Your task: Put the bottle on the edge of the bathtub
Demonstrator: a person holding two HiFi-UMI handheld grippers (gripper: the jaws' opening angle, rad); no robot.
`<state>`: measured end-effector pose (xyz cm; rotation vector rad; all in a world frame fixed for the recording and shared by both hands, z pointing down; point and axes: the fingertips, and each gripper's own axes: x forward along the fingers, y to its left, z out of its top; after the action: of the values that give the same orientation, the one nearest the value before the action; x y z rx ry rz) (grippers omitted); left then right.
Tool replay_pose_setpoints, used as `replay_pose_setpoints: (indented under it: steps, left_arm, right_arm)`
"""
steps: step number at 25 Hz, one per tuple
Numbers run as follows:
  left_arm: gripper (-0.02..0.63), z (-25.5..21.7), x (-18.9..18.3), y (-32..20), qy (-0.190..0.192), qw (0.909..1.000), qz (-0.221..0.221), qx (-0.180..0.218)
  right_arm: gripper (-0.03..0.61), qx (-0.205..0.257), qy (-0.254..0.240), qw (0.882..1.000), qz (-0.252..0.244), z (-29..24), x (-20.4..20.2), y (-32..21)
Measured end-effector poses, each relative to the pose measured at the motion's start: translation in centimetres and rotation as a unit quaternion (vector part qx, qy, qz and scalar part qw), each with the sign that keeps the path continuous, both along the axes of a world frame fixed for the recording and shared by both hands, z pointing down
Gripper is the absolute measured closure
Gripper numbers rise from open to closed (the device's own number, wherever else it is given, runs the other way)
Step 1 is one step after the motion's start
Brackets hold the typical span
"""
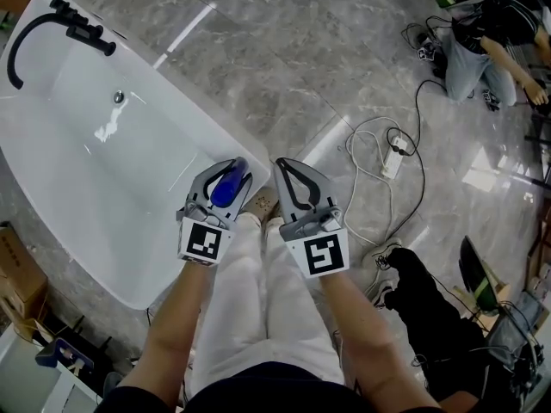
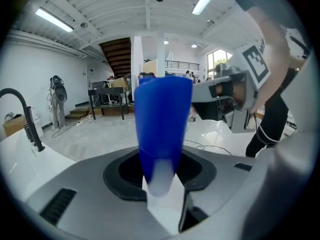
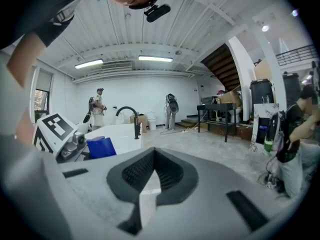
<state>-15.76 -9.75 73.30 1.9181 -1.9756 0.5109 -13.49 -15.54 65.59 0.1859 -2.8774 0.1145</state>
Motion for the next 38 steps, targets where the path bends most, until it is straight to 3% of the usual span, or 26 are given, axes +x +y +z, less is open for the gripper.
replay_pose_setpoints:
  steps: [22,34,38]
  left_arm:
    - [0.457,2.1,0.6,0.0,0.01,0.9945,0.024,-0.101]
    - [0.449,2.2,0.4,-1.0,0.022,0.9959,0.026,-0.083]
    - [0.379,1.6,0.5,-1.1,0.02,0.9977,0.026,-0.059]
  right_arm:
    - [0.578,-0.005,0.004,1.0,0.006,0.7,0.4,0.4]
    - [0.578,-0.015,0.006,1.0,0.019,0.8,0.5,0.3]
    - [0.578,-0.019,0.011,1.0,0.022,1.0,0.9,0.4]
